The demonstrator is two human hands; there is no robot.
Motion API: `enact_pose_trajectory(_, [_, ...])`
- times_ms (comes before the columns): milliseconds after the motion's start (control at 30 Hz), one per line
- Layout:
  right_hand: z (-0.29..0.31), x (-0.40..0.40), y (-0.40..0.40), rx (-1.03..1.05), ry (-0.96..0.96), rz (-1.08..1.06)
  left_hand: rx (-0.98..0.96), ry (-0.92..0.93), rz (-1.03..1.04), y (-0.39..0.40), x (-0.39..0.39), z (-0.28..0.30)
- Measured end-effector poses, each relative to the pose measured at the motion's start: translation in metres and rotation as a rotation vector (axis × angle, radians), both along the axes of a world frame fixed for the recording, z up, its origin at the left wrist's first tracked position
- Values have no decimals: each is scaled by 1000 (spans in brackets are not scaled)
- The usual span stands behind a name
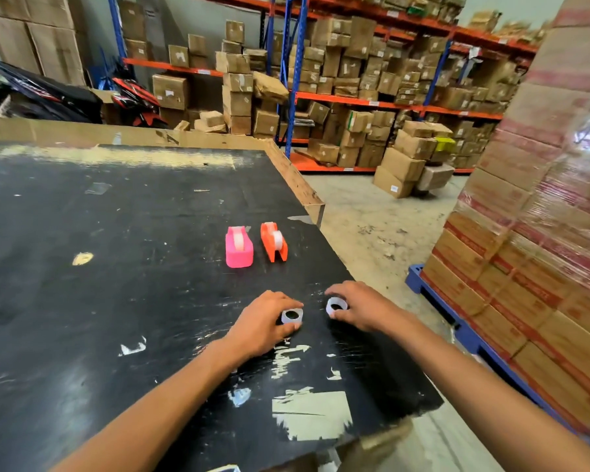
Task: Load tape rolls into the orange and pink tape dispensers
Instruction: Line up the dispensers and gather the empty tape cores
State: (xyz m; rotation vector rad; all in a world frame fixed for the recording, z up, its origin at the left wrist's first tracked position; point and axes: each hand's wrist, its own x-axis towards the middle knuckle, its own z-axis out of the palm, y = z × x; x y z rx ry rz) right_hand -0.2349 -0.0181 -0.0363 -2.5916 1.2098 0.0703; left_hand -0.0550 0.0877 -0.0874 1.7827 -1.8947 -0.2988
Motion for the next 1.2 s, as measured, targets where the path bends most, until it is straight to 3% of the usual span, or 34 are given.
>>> enact_pose_trajectory(167, [-1, 26, 9, -1, -49, 34, 6, 27, 49, 20, 27, 7])
enact_pose_trajectory(467, [13, 138, 18, 42, -133, 323, 4, 73, 441, 71, 136, 21])
enact_pose_trajectory(633, [21, 201, 11, -1, -118, 453, -19, 99, 554, 71, 175, 30])
enact_pose_trajectory(867, [20, 256, -8, -231, -34, 509, 31, 66, 579, 28, 194, 28])
enact_pose_trajectory(1033, [11, 267, -14, -234, 58, 546, 146, 67, 575, 11, 197, 17])
enact_pose_trajectory(1200, [10, 265, -16, -311, 68, 587, 126, 66, 568, 11, 202, 12])
